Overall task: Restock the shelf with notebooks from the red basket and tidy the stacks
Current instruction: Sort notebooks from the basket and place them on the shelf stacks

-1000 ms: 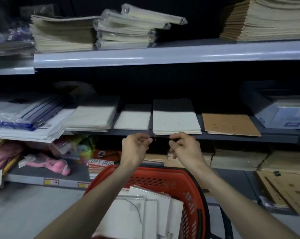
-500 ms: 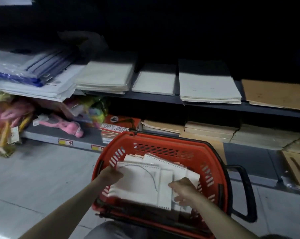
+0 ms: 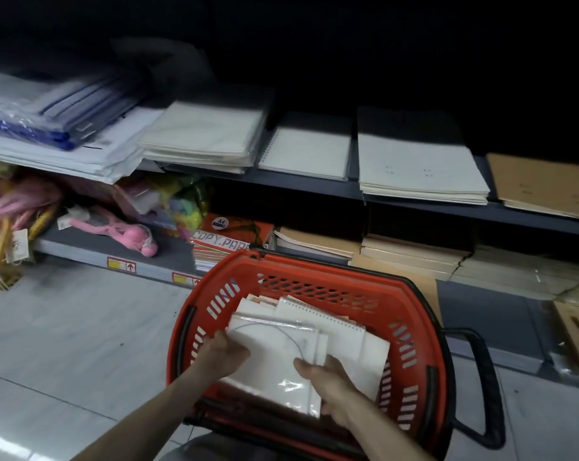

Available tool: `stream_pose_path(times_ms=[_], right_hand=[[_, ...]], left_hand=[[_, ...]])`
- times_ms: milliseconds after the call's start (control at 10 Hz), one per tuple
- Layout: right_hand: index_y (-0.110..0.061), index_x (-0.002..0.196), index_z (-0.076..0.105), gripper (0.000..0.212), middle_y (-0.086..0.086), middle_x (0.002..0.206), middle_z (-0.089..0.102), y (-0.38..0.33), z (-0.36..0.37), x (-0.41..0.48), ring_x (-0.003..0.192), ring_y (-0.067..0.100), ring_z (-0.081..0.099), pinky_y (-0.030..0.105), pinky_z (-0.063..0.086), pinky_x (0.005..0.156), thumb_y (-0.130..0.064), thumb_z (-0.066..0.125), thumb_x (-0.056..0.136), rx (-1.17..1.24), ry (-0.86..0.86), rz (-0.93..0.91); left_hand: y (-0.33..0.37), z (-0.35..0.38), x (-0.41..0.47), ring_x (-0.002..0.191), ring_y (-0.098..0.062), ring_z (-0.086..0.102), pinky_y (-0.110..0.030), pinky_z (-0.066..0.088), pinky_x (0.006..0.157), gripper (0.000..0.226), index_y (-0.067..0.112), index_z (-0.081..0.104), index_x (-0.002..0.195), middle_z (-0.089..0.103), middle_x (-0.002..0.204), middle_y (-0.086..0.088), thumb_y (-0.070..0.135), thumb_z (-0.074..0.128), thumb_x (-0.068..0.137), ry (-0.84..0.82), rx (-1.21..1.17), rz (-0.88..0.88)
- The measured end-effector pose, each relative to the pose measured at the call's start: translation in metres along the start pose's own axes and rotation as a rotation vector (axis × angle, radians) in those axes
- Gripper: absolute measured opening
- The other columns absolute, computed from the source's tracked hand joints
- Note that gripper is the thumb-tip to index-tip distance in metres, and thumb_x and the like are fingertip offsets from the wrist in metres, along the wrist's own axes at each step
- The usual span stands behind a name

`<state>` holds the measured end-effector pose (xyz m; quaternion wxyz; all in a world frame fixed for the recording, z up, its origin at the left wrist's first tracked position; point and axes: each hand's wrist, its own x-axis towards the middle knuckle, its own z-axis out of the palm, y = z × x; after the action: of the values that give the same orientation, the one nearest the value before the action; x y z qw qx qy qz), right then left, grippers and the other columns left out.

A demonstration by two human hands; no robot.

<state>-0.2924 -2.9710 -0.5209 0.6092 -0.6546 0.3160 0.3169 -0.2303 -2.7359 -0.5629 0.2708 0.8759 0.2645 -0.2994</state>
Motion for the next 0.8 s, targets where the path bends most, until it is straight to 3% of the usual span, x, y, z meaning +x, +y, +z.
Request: stream_pose_path(times_ms=[100, 300, 400, 500, 600, 700, 800], right_hand=[[-0.015, 0.165, 0.014, 0.088, 0.004, 0.171, 0.021, -0.001, 0.006, 0.001, 0.154, 0.027, 0.030, 0.042, 0.033, 0.122, -0.039, 0.067, 0.099, -0.012, 0.052, -0.104], [-0.018, 0.163, 0.023, 0.082, 0.004, 0.167, 0.031, -0.024, -0.002, -0.015, 0.149, 0.029, 0.039, 0.047, 0.039, 0.118, -0.034, 0.068, 0.097, 0.033, 0.061, -0.180], [-0.022, 0.152, 0.044, 0.094, -0.002, 0.155, 0.049, -0.032, -0.019, -0.015, 0.135, 0.026, 0.055, 0.048, 0.048, 0.111, -0.056, 0.079, 0.071, 0.035, 0.063, -0.208], [-0.025, 0.138, 0.058, 0.091, -0.003, 0.135, 0.066, -0.035, -0.043, 0.004, 0.116, 0.022, 0.067, 0.047, 0.056, 0.099, -0.061, 0.082, 0.058, 0.039, 0.065, -0.235], [-0.023, 0.129, 0.064, 0.078, -0.004, 0.124, 0.071, -0.066, -0.054, -0.030, 0.111, 0.022, 0.068, 0.048, 0.055, 0.099, -0.056, 0.083, 0.061, 0.043, 0.082, -0.274], [-0.019, 0.123, 0.063, 0.061, -0.006, 0.120, 0.068, -0.103, -0.052, -0.096, 0.113, 0.019, 0.063, 0.043, 0.048, 0.103, -0.045, 0.080, 0.070, 0.076, 0.128, -0.331], [-0.019, 0.123, 0.061, 0.044, 0.000, 0.120, 0.068, -0.129, -0.054, -0.127, 0.111, 0.025, 0.063, 0.045, 0.050, 0.097, -0.034, 0.070, 0.083, 0.146, 0.175, -0.408]], left_hand=[[0.017, -0.006, -0.032, 0.139, -0.038, 0.046, -0.047, 0.043, 0.114, 0.092, 0.012, 0.042, 0.150, 0.044, 0.153, -0.017, 0.051, 0.078, 0.075, -0.025, -0.039, 0.031], [0.030, -0.021, -0.052, 0.142, -0.036, 0.040, -0.042, 0.033, 0.117, 0.074, 0.013, 0.044, 0.148, 0.045, 0.151, -0.012, 0.050, 0.071, 0.090, 0.027, -0.105, 0.152], [0.033, -0.040, -0.052, 0.124, -0.038, 0.057, -0.049, 0.046, 0.108, 0.065, 0.014, 0.067, 0.123, 0.058, 0.139, -0.019, 0.055, 0.072, 0.073, -0.008, -0.344, 0.144], [0.051, -0.072, -0.096, 0.083, -0.024, 0.064, -0.039, 0.052, 0.075, 0.016, 0.011, 0.067, 0.088, 0.072, 0.104, -0.018, 0.022, 0.062, 0.100, -0.121, -0.525, 0.211], [0.063, -0.090, -0.115, 0.076, -0.022, 0.063, -0.036, 0.055, 0.065, 0.019, 0.008, 0.065, 0.088, 0.070, 0.077, -0.006, 0.006, 0.055, 0.103, -0.104, -0.586, 0.314], [0.080, -0.103, -0.129, 0.096, -0.026, 0.070, -0.039, 0.059, 0.086, 0.029, 0.022, 0.062, 0.113, 0.074, 0.100, -0.005, 0.031, 0.076, 0.089, -0.031, -0.611, 0.379], [0.101, -0.117, -0.175, 0.104, -0.022, 0.069, -0.041, 0.055, 0.098, 0.050, 0.027, 0.057, 0.123, 0.071, 0.117, 0.000, 0.044, 0.077, 0.081, -0.049, -0.623, 0.448]])
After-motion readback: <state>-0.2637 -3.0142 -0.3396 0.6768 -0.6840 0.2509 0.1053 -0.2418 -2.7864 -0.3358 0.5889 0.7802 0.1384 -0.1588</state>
